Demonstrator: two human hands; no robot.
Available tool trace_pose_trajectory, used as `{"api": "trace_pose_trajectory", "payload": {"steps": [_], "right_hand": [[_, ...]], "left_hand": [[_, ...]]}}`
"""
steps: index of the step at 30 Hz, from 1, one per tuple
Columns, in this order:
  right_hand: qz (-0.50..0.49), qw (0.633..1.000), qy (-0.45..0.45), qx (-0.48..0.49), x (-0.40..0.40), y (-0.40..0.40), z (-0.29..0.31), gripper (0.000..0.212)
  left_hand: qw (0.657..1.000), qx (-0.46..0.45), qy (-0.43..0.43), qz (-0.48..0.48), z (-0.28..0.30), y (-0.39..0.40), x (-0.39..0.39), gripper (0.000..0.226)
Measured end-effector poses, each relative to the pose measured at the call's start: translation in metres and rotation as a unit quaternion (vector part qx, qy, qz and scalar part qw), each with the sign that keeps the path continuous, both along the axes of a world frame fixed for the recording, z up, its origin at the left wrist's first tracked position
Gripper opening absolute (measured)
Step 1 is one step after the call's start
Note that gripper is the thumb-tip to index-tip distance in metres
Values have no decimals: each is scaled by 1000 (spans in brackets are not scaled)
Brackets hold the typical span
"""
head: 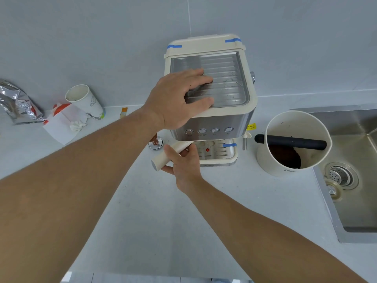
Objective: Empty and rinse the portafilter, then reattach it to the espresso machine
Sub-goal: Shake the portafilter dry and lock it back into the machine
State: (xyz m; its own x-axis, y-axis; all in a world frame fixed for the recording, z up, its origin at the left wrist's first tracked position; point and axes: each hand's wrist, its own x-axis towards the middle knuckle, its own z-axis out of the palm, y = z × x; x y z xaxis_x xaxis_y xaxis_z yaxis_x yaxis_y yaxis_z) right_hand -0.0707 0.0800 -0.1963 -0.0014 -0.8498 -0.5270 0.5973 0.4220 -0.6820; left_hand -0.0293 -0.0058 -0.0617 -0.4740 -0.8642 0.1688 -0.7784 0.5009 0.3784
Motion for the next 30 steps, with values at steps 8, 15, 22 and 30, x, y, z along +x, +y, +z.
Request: {"api": "trace_pose_trajectory", "payload": {"steps": [8, 15, 22, 30], "right_hand": [[-44, 997, -56, 15, 13, -14, 12, 52], [-15, 999, -40, -12, 5, -6, 8, 36], [34, 998, -40, -23, -28, 19, 2, 38], [95, 995, -25, 20, -62, 28, 14, 47]], "left_hand": [[1000, -1, 4, 2, -1, -1, 0, 59], [1000, 1, 8, 1, 0, -1, 1, 61], [1000, 4, 4, 1, 1, 1, 0, 60], [1000, 7, -15, -11, 2, -1, 1, 66]]}}
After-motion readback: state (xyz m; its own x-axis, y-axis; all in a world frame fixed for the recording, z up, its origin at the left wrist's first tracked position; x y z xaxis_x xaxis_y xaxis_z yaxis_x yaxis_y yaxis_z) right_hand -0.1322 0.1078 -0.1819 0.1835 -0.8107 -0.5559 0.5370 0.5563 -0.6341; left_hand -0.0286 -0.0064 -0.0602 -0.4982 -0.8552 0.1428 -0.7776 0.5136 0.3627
